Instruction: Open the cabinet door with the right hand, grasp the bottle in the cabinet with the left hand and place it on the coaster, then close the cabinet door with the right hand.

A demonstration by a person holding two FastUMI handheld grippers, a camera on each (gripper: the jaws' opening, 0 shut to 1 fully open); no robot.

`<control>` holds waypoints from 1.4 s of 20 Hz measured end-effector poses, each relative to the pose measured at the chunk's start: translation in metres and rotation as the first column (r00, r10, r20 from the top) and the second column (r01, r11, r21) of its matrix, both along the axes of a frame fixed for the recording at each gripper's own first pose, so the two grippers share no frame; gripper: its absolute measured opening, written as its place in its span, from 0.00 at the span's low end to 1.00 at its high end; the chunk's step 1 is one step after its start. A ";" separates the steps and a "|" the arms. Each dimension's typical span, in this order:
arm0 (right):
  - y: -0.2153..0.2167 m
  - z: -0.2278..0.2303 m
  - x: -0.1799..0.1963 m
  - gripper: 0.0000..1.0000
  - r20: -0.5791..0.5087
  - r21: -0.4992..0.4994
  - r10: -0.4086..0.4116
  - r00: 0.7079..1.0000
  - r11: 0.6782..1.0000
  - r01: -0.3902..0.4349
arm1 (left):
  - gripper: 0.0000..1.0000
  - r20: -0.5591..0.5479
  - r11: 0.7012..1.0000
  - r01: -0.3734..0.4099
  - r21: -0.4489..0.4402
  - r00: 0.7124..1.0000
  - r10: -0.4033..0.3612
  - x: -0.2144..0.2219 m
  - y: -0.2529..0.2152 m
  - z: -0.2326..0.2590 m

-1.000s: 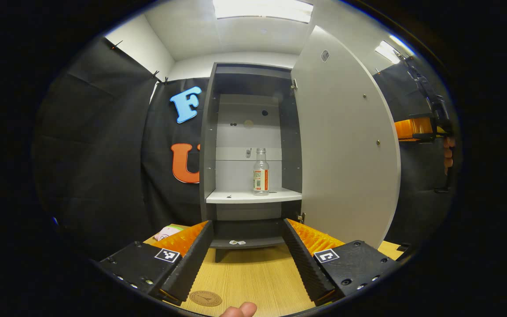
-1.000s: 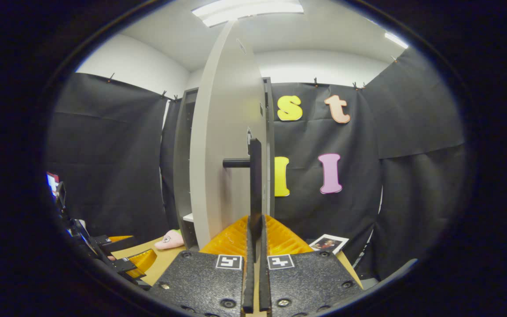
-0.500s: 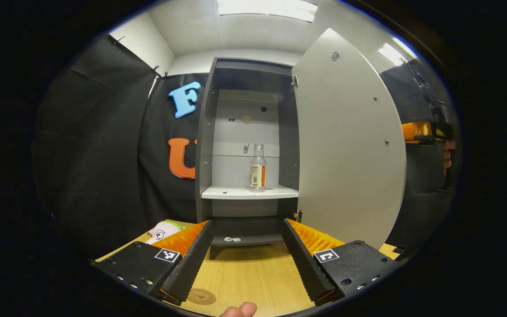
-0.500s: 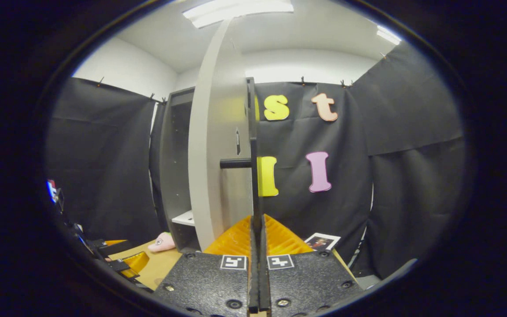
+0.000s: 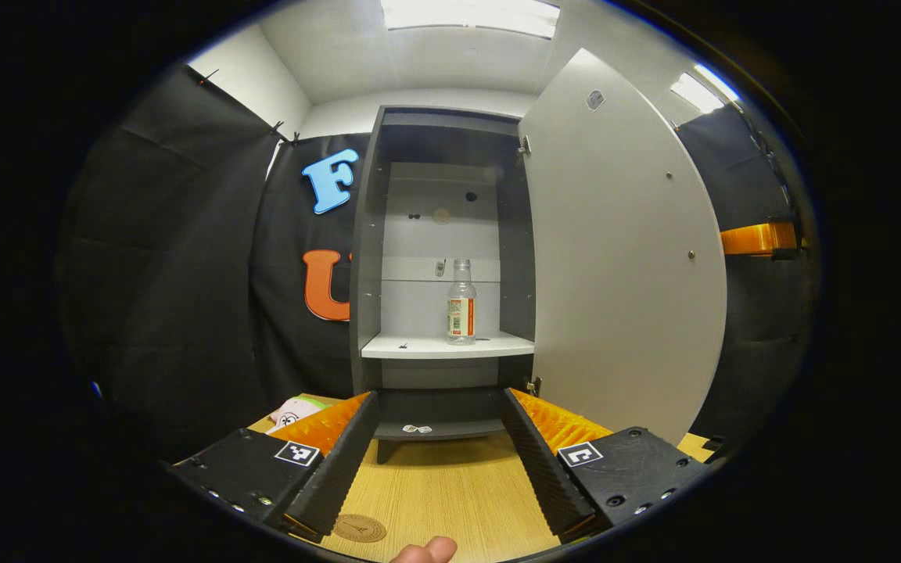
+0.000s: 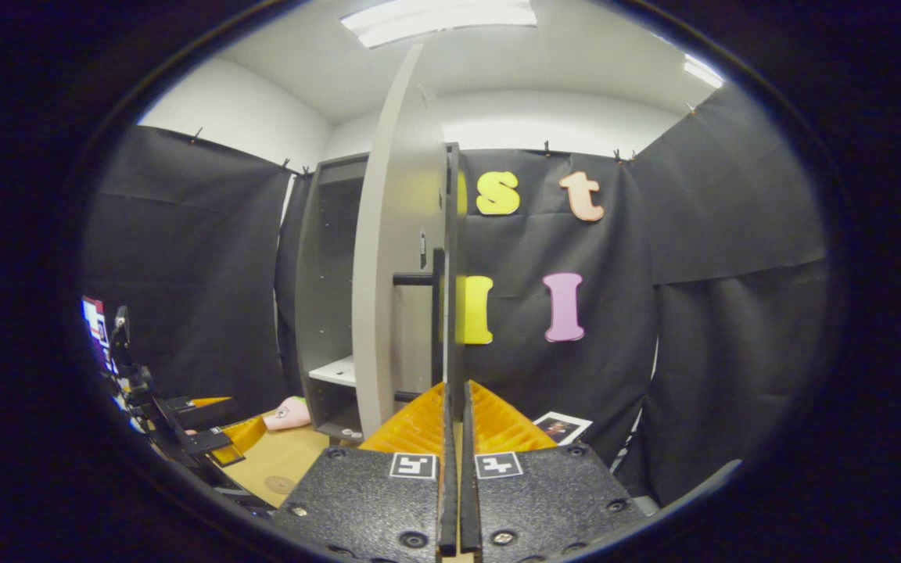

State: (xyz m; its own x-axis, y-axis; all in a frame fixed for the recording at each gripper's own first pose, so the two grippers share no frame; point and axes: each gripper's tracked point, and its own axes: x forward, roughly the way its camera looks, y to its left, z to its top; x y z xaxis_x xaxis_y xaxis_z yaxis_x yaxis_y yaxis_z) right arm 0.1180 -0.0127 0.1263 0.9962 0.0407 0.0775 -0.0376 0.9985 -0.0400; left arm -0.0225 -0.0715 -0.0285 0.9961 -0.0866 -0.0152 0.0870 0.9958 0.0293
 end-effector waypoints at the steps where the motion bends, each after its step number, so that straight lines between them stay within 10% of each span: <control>1: -0.005 -0.003 -0.001 0.05 -0.002 0.007 -0.010 1.000 1.000 0.010 | 0.95 0.001 1.000 -0.003 0.005 1.000 0.003 0.000 0.000 0.001; 9: -0.025 -0.014 0.021 0.06 -0.002 0.067 -0.041 0.999 0.997 0.041 | 0.95 0.011 1.000 -0.009 0.028 1.000 0.009 -0.003 -0.006 0.005; 12: -0.031 -0.014 0.025 0.46 0.012 0.044 -0.066 0.998 0.997 0.066 | 0.95 0.010 0.999 -0.022 0.033 1.000 0.021 -0.004 -0.004 0.006; 18: -0.035 -0.018 0.031 0.89 0.026 0.117 -0.075 0.997 0.991 0.072 | 0.95 0.023 0.999 -0.034 0.029 0.999 0.033 0.000 -0.004 0.011; 28: -0.035 -0.009 0.030 0.93 0.075 0.149 -0.089 0.993 0.986 0.077 | 0.94 0.076 0.993 0.112 -0.045 0.991 -0.108 0.067 -0.036 0.058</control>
